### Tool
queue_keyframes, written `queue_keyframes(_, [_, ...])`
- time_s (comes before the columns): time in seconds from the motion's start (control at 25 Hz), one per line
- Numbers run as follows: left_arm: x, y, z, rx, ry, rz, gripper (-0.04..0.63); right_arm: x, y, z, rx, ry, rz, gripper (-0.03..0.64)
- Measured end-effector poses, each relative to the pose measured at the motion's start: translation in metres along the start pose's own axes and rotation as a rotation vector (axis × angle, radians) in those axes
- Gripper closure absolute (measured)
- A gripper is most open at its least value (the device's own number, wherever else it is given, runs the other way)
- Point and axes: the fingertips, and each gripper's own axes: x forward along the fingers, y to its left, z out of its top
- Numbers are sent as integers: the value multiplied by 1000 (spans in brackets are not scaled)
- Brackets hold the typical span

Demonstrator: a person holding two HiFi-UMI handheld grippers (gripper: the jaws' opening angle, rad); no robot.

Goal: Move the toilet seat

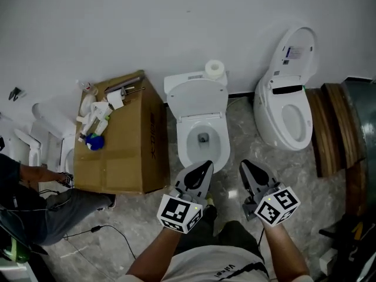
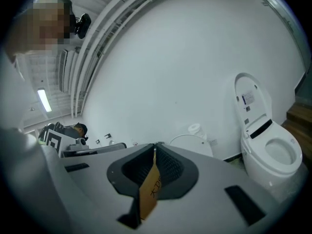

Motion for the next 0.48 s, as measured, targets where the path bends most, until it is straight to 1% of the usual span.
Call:
queue_keyframes(0.12, [31,22,-28,-17,21,-19,586,24,-34,-22,15,31,-46,603])
queue_keyframes(0.24, [61,43,-65,-59,62,-14,586,49,-68,-49,8,79,-75,603])
queue_keyframes(0.36, [87,55,-105,-92,117,-18,586,70,-103,-82,33,119,-101,603])
queue_keyframes(0.48, [113,69,-145,-107,164,-19,586,91,-139,-121,54,168,-117,601])
